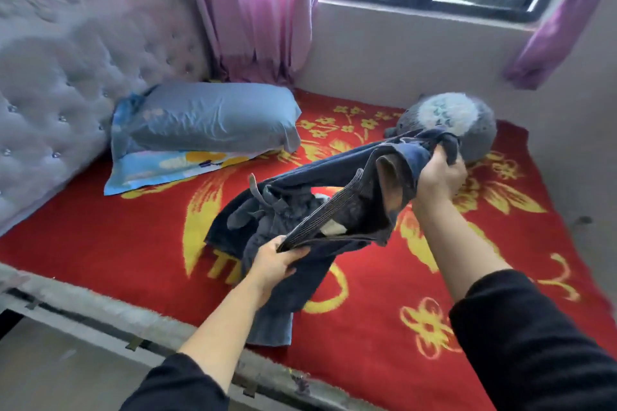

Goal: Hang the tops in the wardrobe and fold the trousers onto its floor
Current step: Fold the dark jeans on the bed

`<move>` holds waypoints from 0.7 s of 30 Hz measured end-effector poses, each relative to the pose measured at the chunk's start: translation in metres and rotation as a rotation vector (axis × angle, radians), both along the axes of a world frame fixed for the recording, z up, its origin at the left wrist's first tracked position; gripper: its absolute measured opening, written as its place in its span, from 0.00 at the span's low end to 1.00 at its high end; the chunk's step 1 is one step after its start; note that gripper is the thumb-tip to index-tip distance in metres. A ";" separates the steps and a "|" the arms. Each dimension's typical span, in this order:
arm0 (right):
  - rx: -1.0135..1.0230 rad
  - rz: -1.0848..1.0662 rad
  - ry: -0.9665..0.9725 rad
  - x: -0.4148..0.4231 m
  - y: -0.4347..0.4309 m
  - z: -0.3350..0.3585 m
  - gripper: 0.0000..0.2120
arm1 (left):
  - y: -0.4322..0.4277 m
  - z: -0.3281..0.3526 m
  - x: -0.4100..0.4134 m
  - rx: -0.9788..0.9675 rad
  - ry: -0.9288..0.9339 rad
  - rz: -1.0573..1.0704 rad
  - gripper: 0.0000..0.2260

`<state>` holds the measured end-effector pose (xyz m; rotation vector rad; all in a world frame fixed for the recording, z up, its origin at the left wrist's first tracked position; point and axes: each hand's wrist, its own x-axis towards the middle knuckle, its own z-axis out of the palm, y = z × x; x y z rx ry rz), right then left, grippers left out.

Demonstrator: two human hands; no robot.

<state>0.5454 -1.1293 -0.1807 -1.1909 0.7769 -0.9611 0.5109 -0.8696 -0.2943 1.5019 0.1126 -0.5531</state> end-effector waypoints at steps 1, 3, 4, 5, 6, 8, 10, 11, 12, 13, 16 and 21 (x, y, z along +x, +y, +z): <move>-0.029 -0.101 -0.032 -0.005 -0.013 0.007 0.12 | -0.017 0.006 0.000 -0.004 -0.041 -0.058 0.07; -0.058 -0.257 -0.025 -0.020 -0.046 0.006 0.13 | -0.050 0.012 0.001 0.023 -0.095 -0.169 0.07; -0.051 -0.314 0.014 -0.031 -0.067 0.000 0.13 | -0.066 0.011 0.001 0.046 -0.098 -0.223 0.05; -0.029 -0.365 0.064 -0.042 -0.088 -0.010 0.14 | -0.082 0.007 0.000 0.069 -0.087 -0.275 0.04; 0.000 -0.418 0.120 -0.056 -0.111 -0.020 0.14 | -0.098 0.002 -0.001 0.089 -0.066 -0.324 0.04; 0.071 -0.519 0.234 -0.083 -0.155 -0.042 0.15 | -0.136 -0.009 -0.006 0.126 -0.012 -0.414 0.03; 0.126 -0.600 0.370 -0.111 -0.193 -0.065 0.18 | -0.180 -0.020 -0.012 0.170 0.034 -0.505 0.03; 0.136 -0.638 0.431 -0.123 -0.210 -0.076 0.19 | -0.202 -0.026 -0.016 0.192 0.051 -0.552 0.03; 0.144 -0.668 0.479 -0.136 -0.226 -0.088 0.19 | -0.223 -0.031 -0.021 0.210 0.069 -0.599 0.03; 0.152 -0.691 0.505 -0.147 -0.242 -0.099 0.19 | -0.242 -0.037 -0.026 0.223 0.091 -0.646 0.03; 0.135 -0.753 0.552 -0.173 -0.291 -0.122 0.18 | -0.289 -0.049 -0.039 0.263 0.132 -0.788 0.06; -0.009 -0.780 0.678 -0.180 -0.353 -0.129 0.16 | -0.361 -0.056 -0.045 0.277 0.122 -0.861 0.06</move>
